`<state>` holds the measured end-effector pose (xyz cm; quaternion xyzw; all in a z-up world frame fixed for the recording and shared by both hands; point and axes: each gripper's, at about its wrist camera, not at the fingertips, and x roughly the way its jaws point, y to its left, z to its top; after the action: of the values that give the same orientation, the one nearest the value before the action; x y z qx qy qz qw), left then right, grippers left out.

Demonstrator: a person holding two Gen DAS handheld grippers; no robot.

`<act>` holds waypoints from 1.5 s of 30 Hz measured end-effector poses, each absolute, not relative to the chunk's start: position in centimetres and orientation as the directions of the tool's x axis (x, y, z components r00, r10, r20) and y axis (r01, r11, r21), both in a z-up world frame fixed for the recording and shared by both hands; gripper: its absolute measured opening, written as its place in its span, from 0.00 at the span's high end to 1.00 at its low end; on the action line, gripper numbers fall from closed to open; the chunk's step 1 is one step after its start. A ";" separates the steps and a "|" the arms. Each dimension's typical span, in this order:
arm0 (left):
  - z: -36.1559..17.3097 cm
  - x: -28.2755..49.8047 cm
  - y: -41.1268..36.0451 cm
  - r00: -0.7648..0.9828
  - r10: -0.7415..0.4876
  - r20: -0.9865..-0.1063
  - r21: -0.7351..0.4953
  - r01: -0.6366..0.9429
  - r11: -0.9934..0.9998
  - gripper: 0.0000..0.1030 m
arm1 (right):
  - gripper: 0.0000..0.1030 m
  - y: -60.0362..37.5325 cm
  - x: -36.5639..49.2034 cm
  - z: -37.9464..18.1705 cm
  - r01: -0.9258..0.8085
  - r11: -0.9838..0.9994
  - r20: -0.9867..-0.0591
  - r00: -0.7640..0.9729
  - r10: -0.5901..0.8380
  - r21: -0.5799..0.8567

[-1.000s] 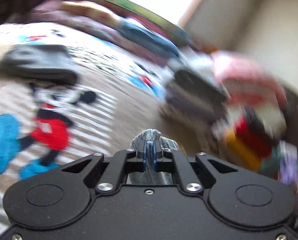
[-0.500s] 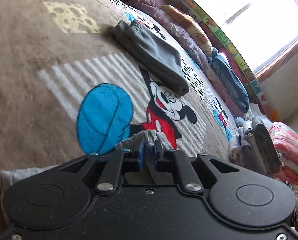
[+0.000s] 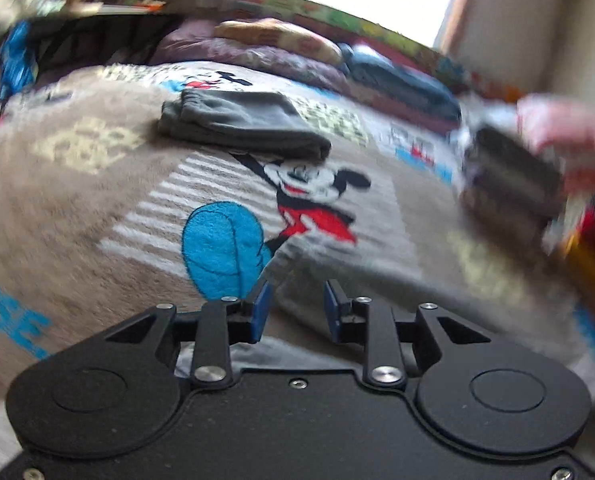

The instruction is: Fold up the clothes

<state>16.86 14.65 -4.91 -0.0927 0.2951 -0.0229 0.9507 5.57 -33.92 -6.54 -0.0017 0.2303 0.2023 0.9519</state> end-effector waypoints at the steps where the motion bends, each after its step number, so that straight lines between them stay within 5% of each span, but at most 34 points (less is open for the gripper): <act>1: -5.0 16.7 14.1 0.816 -0.084 -0.572 -0.119 0.018 0.993 0.74 | 0.48 -34.1 5.8 -6.7 -0.365 0.925 -0.443 0.815 0.373 0.106; 8: -6.7 18.1 9.4 0.795 -0.010 -0.606 0.286 0.230 0.930 0.63 | 0.53 -35.7 6.5 -7.3 -0.251 0.937 -0.413 0.847 0.335 0.244; 12: -7.8 19.7 8.2 0.798 -0.006 -0.602 0.401 0.309 0.862 0.59 | 0.57 -36.6 7.9 -7.9 -0.191 0.924 -0.395 0.861 0.319 0.330; 19: -7.9 20.0 9.5 0.767 -0.098 -0.634 0.376 0.417 0.828 0.54 | 0.76 -38.8 10.7 -9.2 -0.090 0.880 -0.379 0.878 0.291 0.467; 26: -8.8 21.0 9.3 0.753 -0.143 -0.642 0.382 0.476 0.792 0.52 | 0.80 -38.8 12.4 -10.6 -0.045 0.871 -0.430 0.856 0.286 0.490; 27: -8.7 21.3 9.2 0.755 -0.154 -0.638 0.375 0.478 0.794 0.53 | 0.80 -38.7 12.6 -10.8 -0.041 0.873 -0.437 0.853 0.284 0.487; 30: -8.3 22.0 9.3 0.765 -0.188 -0.616 0.329 0.467 0.820 0.99 | 0.80 -38.8 12.6 -11.1 -0.025 0.870 -0.449 0.849 0.278 0.492; 37: -4.5 22.8 10.1 0.844 -0.242 -0.479 0.194 0.371 0.908 1.00 | 0.69 -39.2 12.5 -11.0 -0.016 0.857 -0.430 0.860 0.274 0.515; 41: -3.3 23.5 10.2 0.831 -0.268 -0.487 0.171 0.391 0.904 1.00 | 0.69 -39.4 13.0 -11.0 -0.029 0.852 -0.438 0.848 0.298 0.523; 42: -3.0 23.3 10.4 0.821 -0.270 -0.503 0.185 0.407 0.894 0.96 | 0.71 -39.4 13.1 -11.1 -0.032 0.848 -0.443 0.842 0.308 0.528; 44: -2.7 21.9 10.7 0.807 -0.270 -0.525 0.262 0.455 0.851 0.60 | 0.72 -39.4 13.3 -11.2 -0.037 0.844 -0.451 0.833 0.322 0.535; 45: -2.9 21.0 11.0 0.804 -0.269 -0.531 0.300 0.475 0.827 0.34 | 0.73 -39.4 13.4 -11.3 -0.039 0.844 -0.452 0.831 0.324 0.535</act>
<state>21.00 11.04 -2.95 0.2145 0.2405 -0.2009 0.9251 13.35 -39.35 -11.27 0.2615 0.2733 0.0986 0.9204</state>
